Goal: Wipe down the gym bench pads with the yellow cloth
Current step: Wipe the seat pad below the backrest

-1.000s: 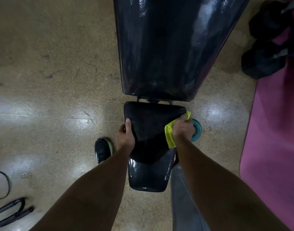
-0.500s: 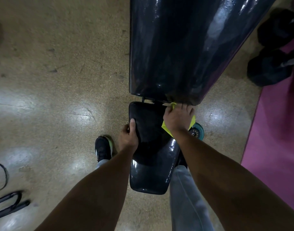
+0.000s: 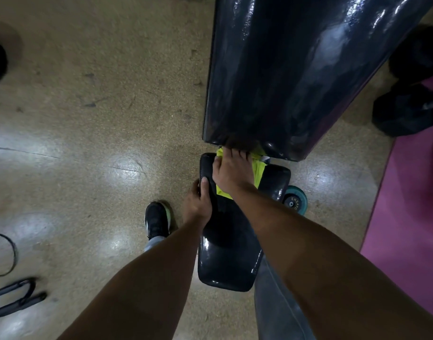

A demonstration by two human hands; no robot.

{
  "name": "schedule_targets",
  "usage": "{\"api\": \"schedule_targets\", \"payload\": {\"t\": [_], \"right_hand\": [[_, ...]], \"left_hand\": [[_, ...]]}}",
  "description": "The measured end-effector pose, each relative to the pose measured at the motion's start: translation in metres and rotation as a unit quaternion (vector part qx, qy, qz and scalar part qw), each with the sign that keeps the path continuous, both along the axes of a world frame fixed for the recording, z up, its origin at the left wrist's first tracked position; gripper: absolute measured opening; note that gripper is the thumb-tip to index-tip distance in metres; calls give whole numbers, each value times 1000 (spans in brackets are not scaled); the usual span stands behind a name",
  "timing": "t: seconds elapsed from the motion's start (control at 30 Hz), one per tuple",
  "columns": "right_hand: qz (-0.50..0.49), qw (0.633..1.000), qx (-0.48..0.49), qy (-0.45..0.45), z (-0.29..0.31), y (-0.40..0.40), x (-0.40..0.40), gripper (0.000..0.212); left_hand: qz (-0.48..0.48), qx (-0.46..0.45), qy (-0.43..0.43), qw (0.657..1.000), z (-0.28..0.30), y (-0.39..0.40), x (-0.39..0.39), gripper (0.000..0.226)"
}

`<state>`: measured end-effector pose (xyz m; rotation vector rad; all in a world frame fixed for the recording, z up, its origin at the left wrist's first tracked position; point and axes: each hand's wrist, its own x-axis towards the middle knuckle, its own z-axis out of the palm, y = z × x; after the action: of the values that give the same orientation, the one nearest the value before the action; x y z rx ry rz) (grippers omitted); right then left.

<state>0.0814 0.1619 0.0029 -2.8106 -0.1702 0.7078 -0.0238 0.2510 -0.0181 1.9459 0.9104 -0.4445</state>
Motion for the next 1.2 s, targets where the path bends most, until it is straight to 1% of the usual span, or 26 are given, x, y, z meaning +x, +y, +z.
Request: {"api": "schedule_targets", "payload": {"t": [0.1, 0.2, 0.27, 0.3, 0.37, 0.43, 0.5, 0.53, 0.6, 0.67, 0.7, 0.77, 0.8, 0.87, 0.93, 1.03, 1.1, 1.2], "right_hand": [[-12, 999, 32, 18, 3, 11, 1, 46], [-22, 996, 80, 42, 3, 21, 4, 45], [-55, 985, 151, 60, 7, 23, 6, 47], [-82, 974, 201, 71, 12, 23, 7, 45], [-114, 954, 267, 74, 17, 19, 8, 44], [-123, 943, 300, 73, 20, 14, 6, 49], [-119, 942, 309, 53, 20, 5, 2, 52], [-119, 946, 299, 30, 19, -1, -1, 50], [-114, 960, 252, -52, 13, -20, -8, 43], [-101, 970, 176, -132, 1, -45, -15, 37], [-90, 976, 132, -150, -7, -58, -18, 36], [-63, 986, 61, -139, -20, -76, -26, 40], [-50, 990, 41, -123, -24, -79, -29, 45], [-36, 994, 23, -101, -27, -79, -32, 51], [-34, 995, 20, -91, -27, -76, -31, 54], [-37, 995, 19, -86, -27, -77, -30, 55], [-34, 996, 14, -80, -28, -77, -30, 56], [-21, 998, -5, -62, -26, -76, -26, 58]], "left_hand": [[20, 3, -32, 999, -1, 0, 13, 65], [17, 24, -55, 998, 4, 3, 44, 55], [-14, 38, -80, 996, 8, 7, 61, 53], [-41, 50, -87, 994, 8, 9, 67, 54], [-129, 98, -87, 983, 6, 13, 74, 64], [-219, 155, -70, 961, 5, 12, 75, 73], [-270, 201, -67, 939, 3, 10, 69, 73], [-278, 214, -70, 934, 2, 9, 66, 70], [-273, 216, -77, 934, 3, 9, 64, 62], [-282, 233, -85, 927, 6, 7, 66, 58], [-293, 252, -87, 918, 8, 6, 67, 57], [-311, 285, -94, 902, 10, 4, 69, 55], [-323, 289, -104, 895, 11, 3, 69, 54], [-359, 267, -135, 884, 11, 1, 67, 52], [-374, 242, -153, 882, 11, -1, 65, 59], [-332, 230, -122, 907, 9, -3, 72, 62], [-285, 226, -82, 928, 5, -5, 80, 57], [-157, 198, -13, 967, 6, -7, 89, 51]]}}
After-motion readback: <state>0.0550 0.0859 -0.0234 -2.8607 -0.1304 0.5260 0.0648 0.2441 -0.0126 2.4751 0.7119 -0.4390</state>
